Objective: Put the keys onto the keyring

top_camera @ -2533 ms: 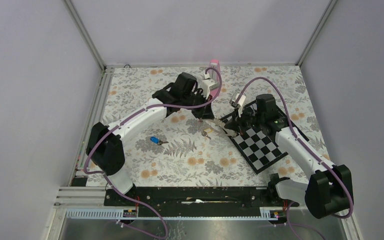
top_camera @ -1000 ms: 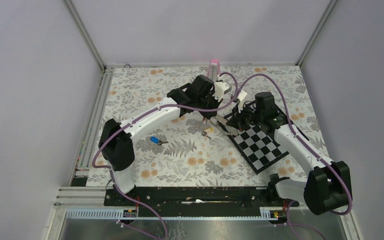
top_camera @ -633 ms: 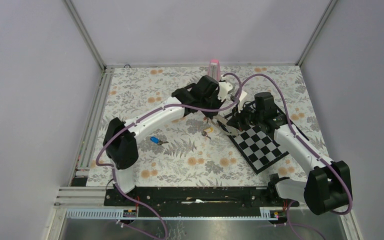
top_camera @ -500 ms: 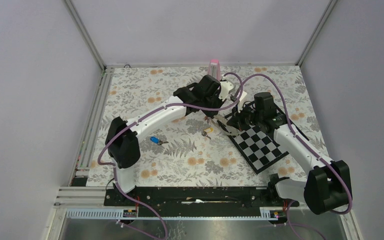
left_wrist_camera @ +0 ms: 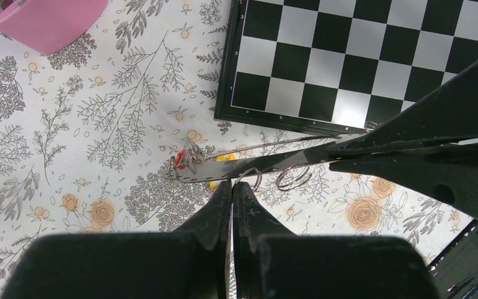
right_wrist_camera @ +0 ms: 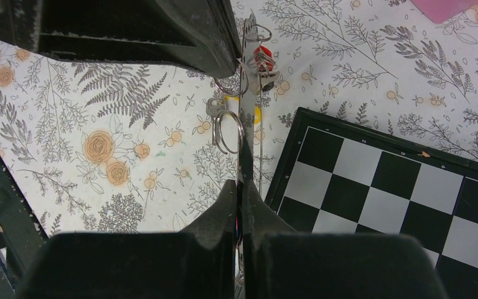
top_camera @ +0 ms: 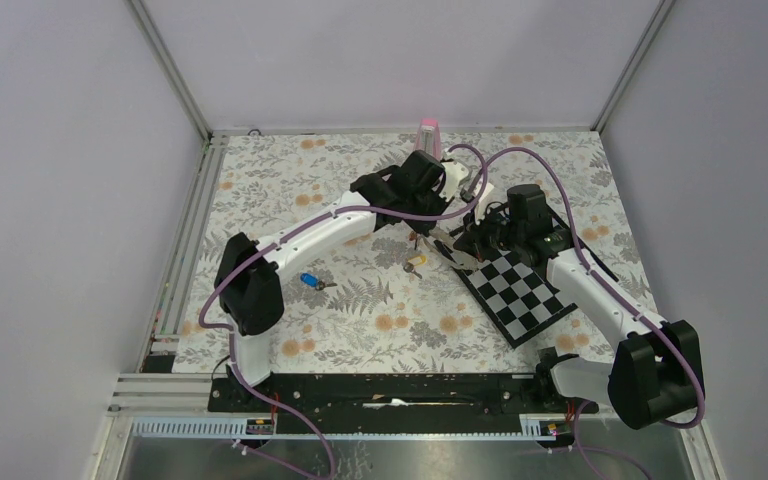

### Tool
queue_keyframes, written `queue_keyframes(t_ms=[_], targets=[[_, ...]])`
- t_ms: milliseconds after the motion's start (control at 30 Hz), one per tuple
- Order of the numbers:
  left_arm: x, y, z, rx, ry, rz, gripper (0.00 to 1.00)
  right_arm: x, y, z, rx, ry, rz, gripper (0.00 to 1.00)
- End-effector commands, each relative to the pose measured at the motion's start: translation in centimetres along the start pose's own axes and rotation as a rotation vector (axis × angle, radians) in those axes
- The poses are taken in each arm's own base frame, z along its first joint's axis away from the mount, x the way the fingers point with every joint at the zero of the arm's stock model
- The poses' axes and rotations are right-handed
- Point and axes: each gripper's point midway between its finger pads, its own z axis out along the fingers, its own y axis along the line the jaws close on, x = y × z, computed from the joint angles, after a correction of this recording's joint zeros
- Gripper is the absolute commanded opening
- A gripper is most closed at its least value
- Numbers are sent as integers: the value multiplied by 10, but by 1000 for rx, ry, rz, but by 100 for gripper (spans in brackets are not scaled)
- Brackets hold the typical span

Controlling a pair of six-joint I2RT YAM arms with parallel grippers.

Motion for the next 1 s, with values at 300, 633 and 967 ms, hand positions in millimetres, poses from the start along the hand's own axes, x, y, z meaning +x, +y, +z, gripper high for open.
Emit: queue_keyframes(t_ms=[300,633,967], targets=[[-21,6,-4,-115,-46,20,0,-33,0,-1,27,-94,-24,0],[-22,-6,1,-87,-45,8,0,-36,-4,-2,62,-112,4,0],[-26,-14,2,-50,-59,-16,0,-32,-10,-2,95,-105,9,0]])
